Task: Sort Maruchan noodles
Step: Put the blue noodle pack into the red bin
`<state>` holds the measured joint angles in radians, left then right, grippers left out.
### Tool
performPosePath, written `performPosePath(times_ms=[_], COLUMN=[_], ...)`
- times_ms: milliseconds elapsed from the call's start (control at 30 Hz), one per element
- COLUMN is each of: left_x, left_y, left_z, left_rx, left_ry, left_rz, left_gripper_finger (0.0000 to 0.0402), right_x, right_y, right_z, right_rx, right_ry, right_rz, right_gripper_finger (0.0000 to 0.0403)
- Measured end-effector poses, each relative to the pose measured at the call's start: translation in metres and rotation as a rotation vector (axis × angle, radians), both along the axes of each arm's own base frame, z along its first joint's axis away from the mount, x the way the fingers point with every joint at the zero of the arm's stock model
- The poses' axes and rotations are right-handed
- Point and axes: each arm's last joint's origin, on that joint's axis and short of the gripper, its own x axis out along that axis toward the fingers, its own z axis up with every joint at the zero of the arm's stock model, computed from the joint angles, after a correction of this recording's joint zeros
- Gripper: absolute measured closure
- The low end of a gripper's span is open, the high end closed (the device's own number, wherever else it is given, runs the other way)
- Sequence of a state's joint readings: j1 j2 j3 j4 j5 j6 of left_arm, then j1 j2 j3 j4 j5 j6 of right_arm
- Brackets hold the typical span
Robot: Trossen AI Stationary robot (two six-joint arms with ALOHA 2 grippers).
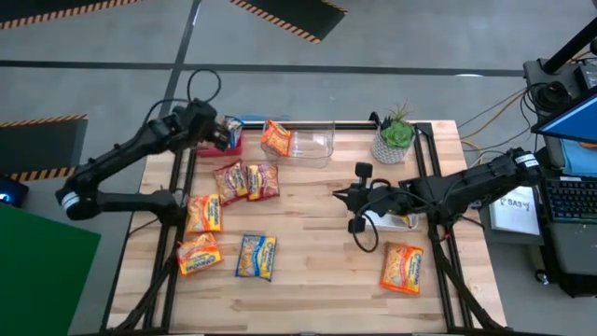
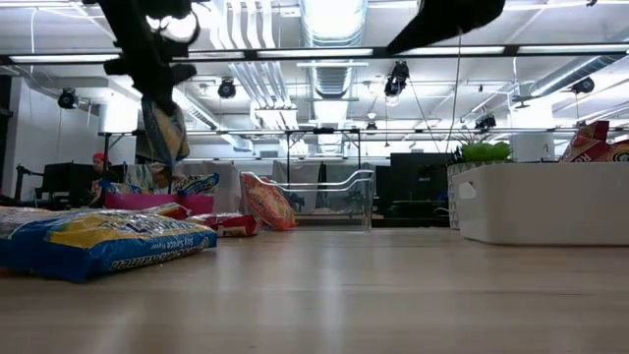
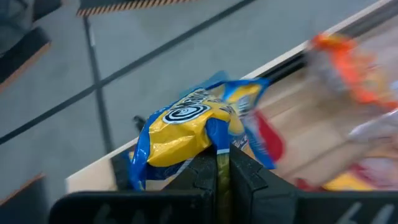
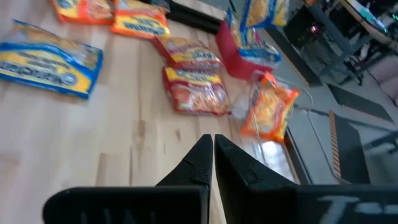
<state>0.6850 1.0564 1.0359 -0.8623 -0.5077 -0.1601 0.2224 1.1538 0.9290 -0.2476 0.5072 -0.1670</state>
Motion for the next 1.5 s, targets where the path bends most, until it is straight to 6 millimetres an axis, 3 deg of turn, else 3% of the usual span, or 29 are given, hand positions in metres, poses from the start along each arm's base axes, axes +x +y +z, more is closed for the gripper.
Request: performPosePath(times_ms=[300, 833, 1500], left_x=[0.004, 0.026, 0.039], left_y=[0.039, 0.07, 0.096], left_z=[-0.03, -0.079, -0.114], left_rx=[-0.106, -0.267, -0.285], left_ry=[0.175, 0.298, 0.301], left_rz=[0.047, 0.02, 0.05], left_gripper_finger=[0.0401, 0.0401, 0.0401], right_x=[0.0, 0.0, 0.001], right_y=[-0.021, -0.065, -0.069], right_z=[-0.013, -0.023, -0.023], right_rx=[-0.011, 0.0, 0.032], right_ry=[0.04, 0.051, 0.043], right_rz=[-0.075, -0.16, -0.147], right_gripper_finger=[0.0394, 0.0394, 0.0394])
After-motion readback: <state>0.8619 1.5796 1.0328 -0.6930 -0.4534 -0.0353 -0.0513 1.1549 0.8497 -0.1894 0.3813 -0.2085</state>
